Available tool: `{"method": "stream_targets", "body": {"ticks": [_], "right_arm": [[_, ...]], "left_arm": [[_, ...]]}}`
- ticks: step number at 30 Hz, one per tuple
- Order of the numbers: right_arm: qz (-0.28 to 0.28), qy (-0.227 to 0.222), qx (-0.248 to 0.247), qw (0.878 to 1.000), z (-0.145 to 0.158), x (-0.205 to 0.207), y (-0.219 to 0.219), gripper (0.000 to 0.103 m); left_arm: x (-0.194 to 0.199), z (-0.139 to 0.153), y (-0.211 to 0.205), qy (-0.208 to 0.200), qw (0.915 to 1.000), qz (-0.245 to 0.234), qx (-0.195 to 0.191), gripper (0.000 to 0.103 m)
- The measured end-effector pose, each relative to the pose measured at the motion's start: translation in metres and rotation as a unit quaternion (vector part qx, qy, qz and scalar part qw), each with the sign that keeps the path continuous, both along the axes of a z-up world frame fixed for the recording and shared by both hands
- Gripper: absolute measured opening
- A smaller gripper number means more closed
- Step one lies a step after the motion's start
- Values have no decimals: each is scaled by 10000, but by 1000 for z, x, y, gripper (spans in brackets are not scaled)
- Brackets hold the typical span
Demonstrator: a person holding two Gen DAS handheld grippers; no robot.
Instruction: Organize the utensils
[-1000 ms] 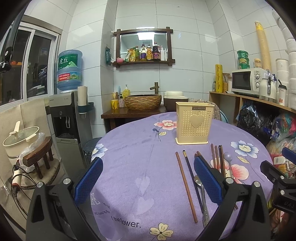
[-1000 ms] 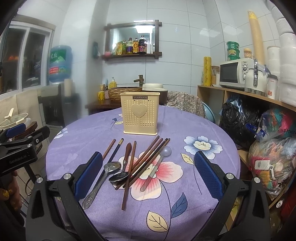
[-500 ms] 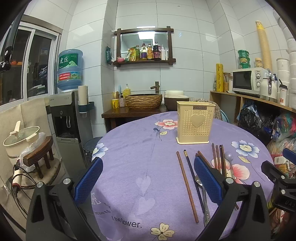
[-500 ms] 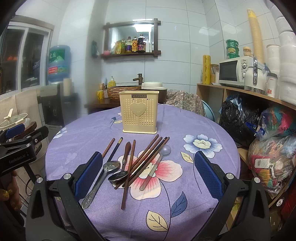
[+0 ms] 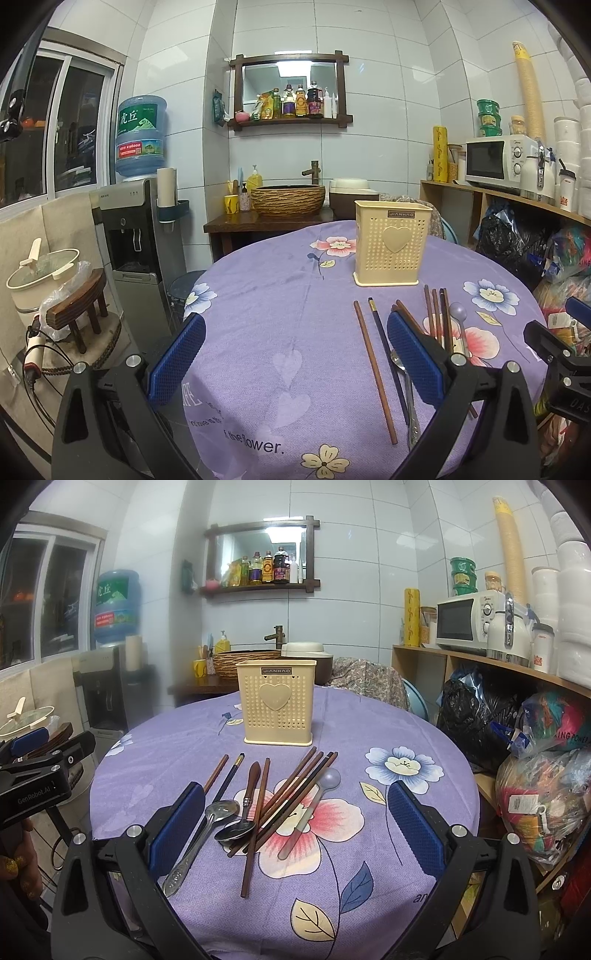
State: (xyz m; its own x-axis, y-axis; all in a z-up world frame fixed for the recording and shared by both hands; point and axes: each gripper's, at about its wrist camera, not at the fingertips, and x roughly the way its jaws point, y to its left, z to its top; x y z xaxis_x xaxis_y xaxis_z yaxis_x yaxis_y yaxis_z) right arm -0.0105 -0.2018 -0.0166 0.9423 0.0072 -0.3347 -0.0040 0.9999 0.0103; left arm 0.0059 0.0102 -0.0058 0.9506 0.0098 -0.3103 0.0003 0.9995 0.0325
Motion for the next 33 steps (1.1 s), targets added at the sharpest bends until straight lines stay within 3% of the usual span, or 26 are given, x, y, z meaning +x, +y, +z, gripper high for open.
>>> {"method": "stream_targets", "body": {"ticks": [33], "right_arm": [[-16, 205, -35, 9998, -5, 6, 2, 98]], "left_arm": [[5, -7, 1, 209, 9998, 49, -26, 98]]}}
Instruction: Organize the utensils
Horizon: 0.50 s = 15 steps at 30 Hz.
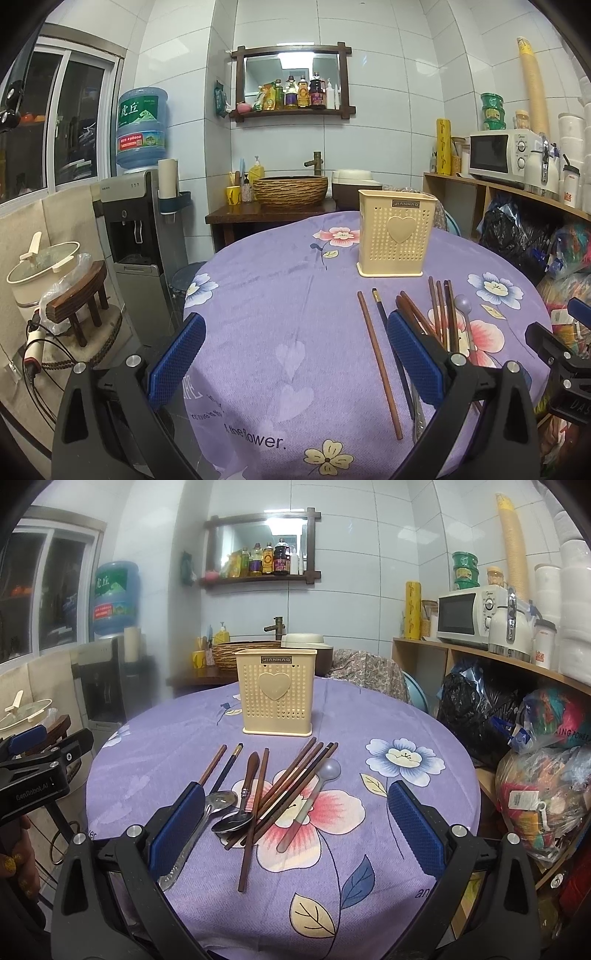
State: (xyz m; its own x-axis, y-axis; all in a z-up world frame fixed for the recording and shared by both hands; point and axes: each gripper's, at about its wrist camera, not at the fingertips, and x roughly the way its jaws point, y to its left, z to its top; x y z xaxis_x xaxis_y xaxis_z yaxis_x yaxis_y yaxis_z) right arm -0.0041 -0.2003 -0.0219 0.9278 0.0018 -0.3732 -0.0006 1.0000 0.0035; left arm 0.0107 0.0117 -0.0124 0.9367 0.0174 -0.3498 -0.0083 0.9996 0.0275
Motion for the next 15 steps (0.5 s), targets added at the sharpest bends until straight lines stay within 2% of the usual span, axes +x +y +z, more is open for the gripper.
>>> {"method": "stream_targets", "body": {"ticks": [12, 15], "right_arm": [[32, 41, -29, 10000, -1, 3, 2, 98], [110, 121, -26, 9999, -1, 10, 2, 98]], "left_arm": [[2, -1, -1, 30, 10000, -9, 14, 98], [10, -5, 0, 168, 9998, -73, 6, 98]]}}
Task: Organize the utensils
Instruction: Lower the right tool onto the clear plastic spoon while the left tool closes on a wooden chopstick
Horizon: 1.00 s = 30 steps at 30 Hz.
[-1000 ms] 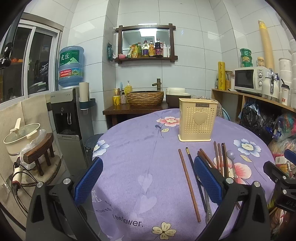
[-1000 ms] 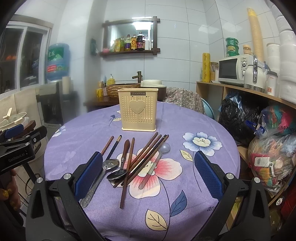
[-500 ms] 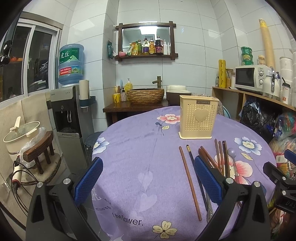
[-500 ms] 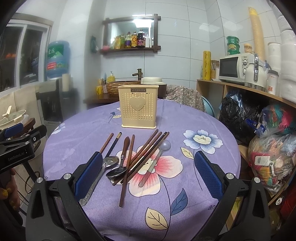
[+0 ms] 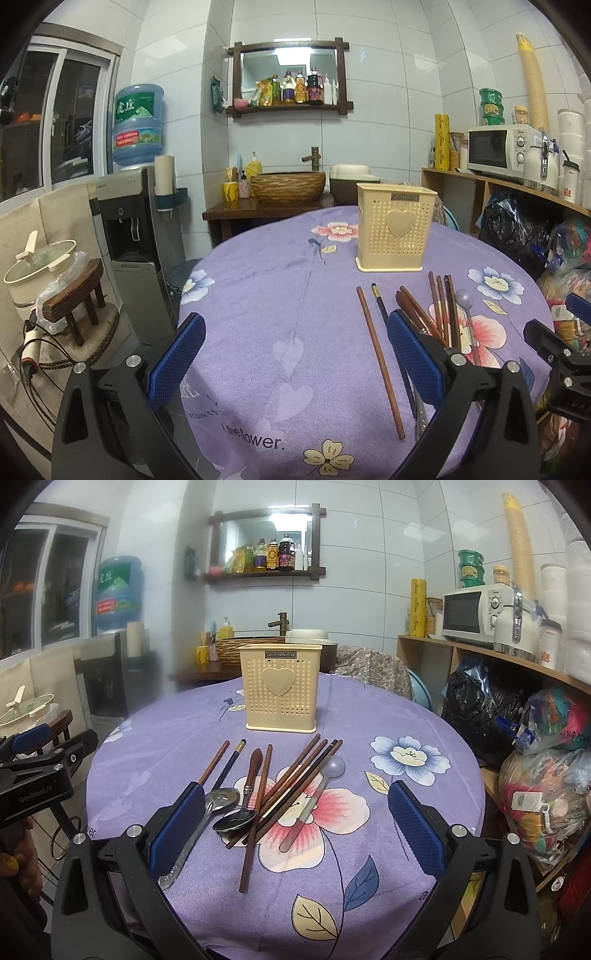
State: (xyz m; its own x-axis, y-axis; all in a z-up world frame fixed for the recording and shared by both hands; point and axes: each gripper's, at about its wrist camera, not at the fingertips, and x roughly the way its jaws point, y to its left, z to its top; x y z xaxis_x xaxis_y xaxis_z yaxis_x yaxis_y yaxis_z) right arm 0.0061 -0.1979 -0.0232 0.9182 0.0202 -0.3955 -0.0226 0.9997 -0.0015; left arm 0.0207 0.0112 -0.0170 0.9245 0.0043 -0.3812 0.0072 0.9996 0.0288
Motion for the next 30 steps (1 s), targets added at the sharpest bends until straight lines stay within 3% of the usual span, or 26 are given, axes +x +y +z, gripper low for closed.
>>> {"method": "stream_targets", "body": {"ticks": [4, 8, 18, 26, 30], "right_arm": [[68, 310, -18, 9995, -4, 25, -4, 98], [220, 729, 83, 9971, -13, 55, -11, 98], [486, 1113, -274, 9922, -24, 97, -4, 86], [165, 1424, -169, 9895, -29, 121, -30, 80], [68, 1498, -199, 9885, -31, 127, -33, 80]], "left_arm": [[40, -16, 6, 847, 9964, -46, 20, 98], [74, -27, 9, 1369, 9901, -275, -121, 96], [130, -32, -22, 2026, 9732, -1077, -130, 65], [162, -48, -34, 2602, 9575, -1143, -497, 51], [172, -51, -48, 2663, 9562, -1155, -373, 46]]}}
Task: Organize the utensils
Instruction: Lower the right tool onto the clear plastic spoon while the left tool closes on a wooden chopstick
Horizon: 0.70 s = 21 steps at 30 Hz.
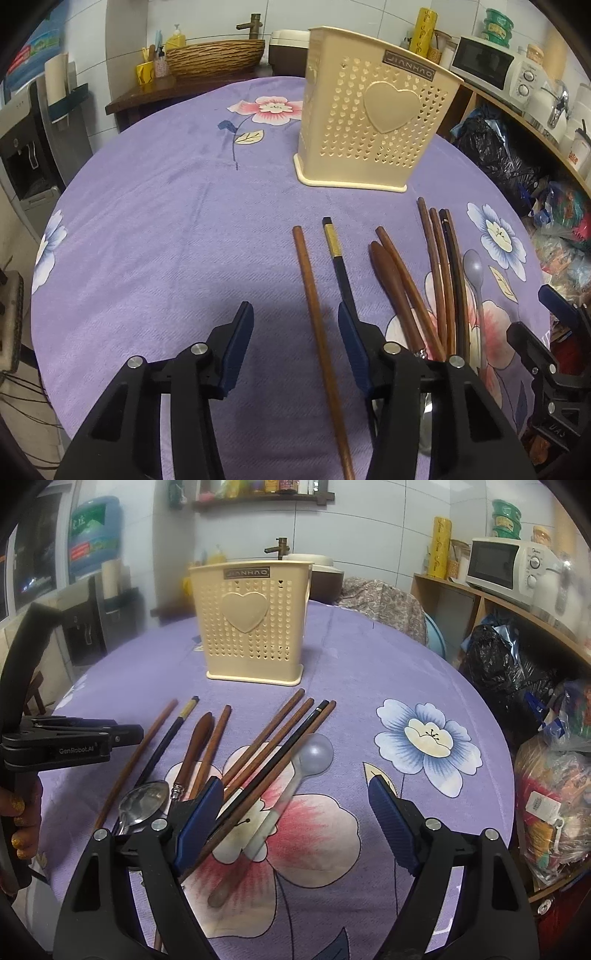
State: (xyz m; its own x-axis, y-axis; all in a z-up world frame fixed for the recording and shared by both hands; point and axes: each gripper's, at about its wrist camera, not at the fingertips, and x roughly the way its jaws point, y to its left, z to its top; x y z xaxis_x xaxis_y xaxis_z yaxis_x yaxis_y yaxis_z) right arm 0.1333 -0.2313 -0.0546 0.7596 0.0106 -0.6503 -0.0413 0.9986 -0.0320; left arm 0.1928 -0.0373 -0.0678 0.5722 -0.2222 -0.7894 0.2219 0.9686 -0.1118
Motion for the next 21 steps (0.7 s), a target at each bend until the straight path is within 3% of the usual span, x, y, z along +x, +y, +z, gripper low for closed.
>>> {"method": "stream_targets", "body": {"ticks": [3, 17, 21], "right_arm": [[-100, 39, -14, 9999, 0, 4, -2, 80], [-393, 450, 38, 9982, -12, 31, -15, 80], [-433, 665, 148, 9967, -23, 40, -16, 66]], "left_arm": [[7, -4, -7, 59, 9999, 13, 81, 42], [22, -7, -17, 72, 9987, 158, 485, 41], [26, -7, -12, 94, 9992, 206, 317, 35]]}}
